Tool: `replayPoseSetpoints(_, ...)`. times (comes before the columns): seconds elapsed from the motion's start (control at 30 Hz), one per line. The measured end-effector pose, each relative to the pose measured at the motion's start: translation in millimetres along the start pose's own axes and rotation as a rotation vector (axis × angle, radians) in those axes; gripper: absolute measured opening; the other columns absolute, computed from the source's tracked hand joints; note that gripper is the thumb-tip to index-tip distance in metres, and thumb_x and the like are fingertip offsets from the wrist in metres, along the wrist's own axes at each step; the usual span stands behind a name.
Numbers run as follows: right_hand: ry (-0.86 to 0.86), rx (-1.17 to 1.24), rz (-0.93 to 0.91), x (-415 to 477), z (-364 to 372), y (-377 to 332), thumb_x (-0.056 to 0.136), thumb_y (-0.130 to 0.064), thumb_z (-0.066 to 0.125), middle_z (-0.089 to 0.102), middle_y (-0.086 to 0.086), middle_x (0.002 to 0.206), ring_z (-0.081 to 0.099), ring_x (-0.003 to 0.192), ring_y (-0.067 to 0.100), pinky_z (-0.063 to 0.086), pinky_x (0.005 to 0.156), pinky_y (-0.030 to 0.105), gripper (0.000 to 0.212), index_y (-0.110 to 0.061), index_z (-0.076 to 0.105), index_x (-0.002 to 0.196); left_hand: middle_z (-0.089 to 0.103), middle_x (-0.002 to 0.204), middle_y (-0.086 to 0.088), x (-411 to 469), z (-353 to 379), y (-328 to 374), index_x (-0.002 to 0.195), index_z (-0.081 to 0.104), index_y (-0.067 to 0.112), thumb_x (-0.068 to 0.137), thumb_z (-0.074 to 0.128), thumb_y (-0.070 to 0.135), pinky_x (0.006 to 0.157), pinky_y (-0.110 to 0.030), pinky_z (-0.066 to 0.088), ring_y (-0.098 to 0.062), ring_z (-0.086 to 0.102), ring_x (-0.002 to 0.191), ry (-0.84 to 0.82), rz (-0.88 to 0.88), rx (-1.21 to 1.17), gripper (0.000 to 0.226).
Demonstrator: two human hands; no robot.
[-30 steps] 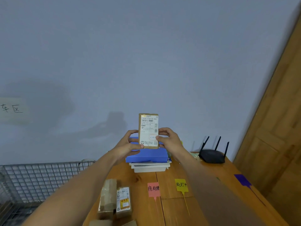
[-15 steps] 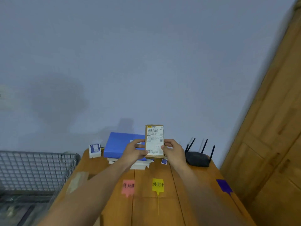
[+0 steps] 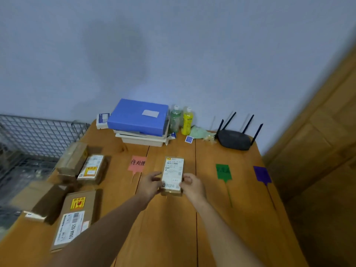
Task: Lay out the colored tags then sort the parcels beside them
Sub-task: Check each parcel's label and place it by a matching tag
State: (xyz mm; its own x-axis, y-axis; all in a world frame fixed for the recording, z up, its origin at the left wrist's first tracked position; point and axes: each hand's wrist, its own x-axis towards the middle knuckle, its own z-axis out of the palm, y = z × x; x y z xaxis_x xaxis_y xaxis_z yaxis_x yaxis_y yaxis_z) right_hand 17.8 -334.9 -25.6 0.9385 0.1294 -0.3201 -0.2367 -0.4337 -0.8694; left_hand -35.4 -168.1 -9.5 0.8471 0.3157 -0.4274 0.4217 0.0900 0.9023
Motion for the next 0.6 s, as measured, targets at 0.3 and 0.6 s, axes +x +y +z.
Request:
replayPoseSetpoints(0.3,-0.066,-0.027,0.084,31,56,67,0.085,-0.01,0.066,0.071,-0.008,0.118,0.069,0.102,0.015,0.059,0.088,0.042,0.033,-0.032,0.067,0.11,0.073,0.118,-0.005,51,2,-95,0.125,0.063,0.025,0.089,0.061,-0.006,0.092,-0.049,0.06,-0.026,0.071,0.104,0.075,-0.073,0.063,0.047)
replayPoseSetpoints(0.6,0.041,0.008,0.096,35,60,84,0.092,-0.005,0.062,0.067,-0.005,0.122,0.061,0.101,0.01,0.049,0.074,0.017,0.038,-0.02,0.063,0.127,0.064,0.121,0.0,64,16,-97,0.136,0.058,0.019,0.095,0.058,-0.002,0.079,-0.028,0.056,-0.023,0.064,0.111,0.092,-0.009,0.16,0.047)
